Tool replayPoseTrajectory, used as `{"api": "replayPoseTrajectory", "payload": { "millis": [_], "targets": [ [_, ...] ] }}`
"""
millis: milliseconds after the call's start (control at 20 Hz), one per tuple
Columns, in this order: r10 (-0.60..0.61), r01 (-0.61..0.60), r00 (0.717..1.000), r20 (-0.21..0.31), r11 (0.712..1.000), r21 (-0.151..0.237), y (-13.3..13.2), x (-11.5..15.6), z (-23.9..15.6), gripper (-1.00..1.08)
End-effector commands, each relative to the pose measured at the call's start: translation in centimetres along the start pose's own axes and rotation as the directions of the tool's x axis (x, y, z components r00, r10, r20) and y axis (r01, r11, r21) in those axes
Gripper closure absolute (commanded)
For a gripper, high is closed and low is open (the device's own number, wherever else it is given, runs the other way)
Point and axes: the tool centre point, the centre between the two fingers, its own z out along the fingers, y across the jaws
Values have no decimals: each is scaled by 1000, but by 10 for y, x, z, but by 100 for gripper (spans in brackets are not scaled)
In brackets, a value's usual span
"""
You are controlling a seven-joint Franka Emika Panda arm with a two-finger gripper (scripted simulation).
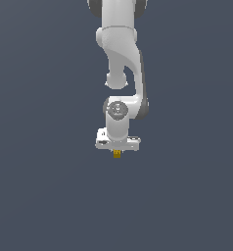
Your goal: Pick up the object and move it to a goal position.
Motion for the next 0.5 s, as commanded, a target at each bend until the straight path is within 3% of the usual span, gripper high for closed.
{"api": "replayPoseTrajectory", "payload": {
  "millis": [0, 450],
  "targets": [
    [-2, 2, 1000, -1, 1000, 0, -16, 4, -6, 108],
    [-2, 2, 1000, -1, 1000, 0, -86, 23, -32, 108]
  ]
}}
